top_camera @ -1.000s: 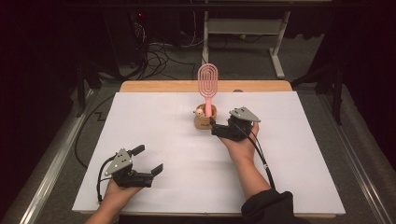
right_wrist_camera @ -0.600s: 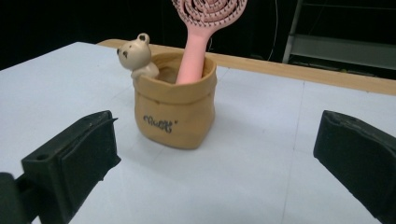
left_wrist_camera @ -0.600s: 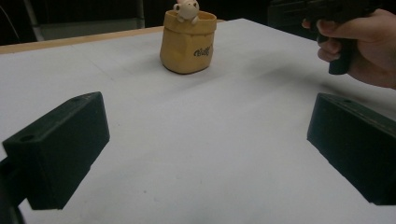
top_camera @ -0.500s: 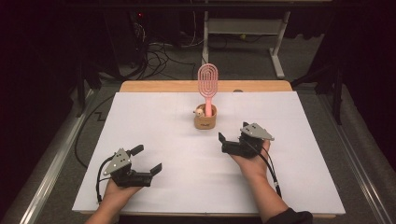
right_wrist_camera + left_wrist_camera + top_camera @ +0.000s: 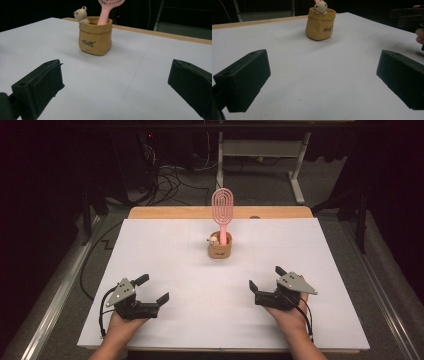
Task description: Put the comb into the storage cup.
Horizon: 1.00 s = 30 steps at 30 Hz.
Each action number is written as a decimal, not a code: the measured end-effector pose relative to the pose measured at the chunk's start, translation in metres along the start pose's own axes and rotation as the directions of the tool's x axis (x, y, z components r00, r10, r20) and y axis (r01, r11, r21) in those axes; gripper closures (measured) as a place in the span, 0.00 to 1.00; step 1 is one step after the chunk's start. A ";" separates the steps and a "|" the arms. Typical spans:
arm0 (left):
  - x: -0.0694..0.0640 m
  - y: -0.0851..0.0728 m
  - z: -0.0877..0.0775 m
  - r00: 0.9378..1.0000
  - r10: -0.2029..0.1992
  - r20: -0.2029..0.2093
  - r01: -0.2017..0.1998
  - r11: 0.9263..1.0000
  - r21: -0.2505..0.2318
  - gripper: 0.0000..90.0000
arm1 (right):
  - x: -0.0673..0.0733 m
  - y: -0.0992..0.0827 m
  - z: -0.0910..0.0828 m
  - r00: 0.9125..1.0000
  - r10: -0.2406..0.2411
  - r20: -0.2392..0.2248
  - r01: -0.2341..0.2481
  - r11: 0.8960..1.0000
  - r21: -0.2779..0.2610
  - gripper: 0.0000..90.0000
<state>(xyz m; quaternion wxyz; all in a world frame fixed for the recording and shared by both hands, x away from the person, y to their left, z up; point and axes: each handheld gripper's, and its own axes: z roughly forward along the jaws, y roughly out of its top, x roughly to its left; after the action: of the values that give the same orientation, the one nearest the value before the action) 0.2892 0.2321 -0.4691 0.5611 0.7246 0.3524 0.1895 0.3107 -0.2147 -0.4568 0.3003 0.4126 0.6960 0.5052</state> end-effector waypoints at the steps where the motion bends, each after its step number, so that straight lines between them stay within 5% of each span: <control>1: 0.000 0.000 0.000 1.000 0.000 -0.002 0.000 1.000 0.001 0.00 | -0.003 -0.003 -0.004 1.000 0.002 0.004 -0.002 1.000 -0.002 0.00; 14: -0.001 -0.001 0.000 1.000 0.007 -0.010 -0.007 1.000 0.010 0.00 | -0.036 -0.022 -0.055 0.997 0.046 0.057 -0.044 0.998 -0.037 0.00; 18: -0.002 -0.001 0.001 1.000 0.017 -0.003 -0.017 1.000 0.015 0.00 | -0.034 -0.021 -0.053 0.997 0.026 0.066 -0.024 0.999 -0.037 0.00; 30: -0.003 -0.001 0.000 1.000 0.017 0.005 -0.017 1.000 0.001 0.00 | -0.036 -0.018 -0.055 0.996 0.065 0.056 -0.061 0.996 -0.072 0.00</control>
<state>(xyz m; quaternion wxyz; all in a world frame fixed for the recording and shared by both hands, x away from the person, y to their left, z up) 0.2869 0.2301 -0.4695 0.5598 0.7284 0.3451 0.1924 0.2772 -0.2739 -0.4571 0.3189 0.4382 0.6552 0.5263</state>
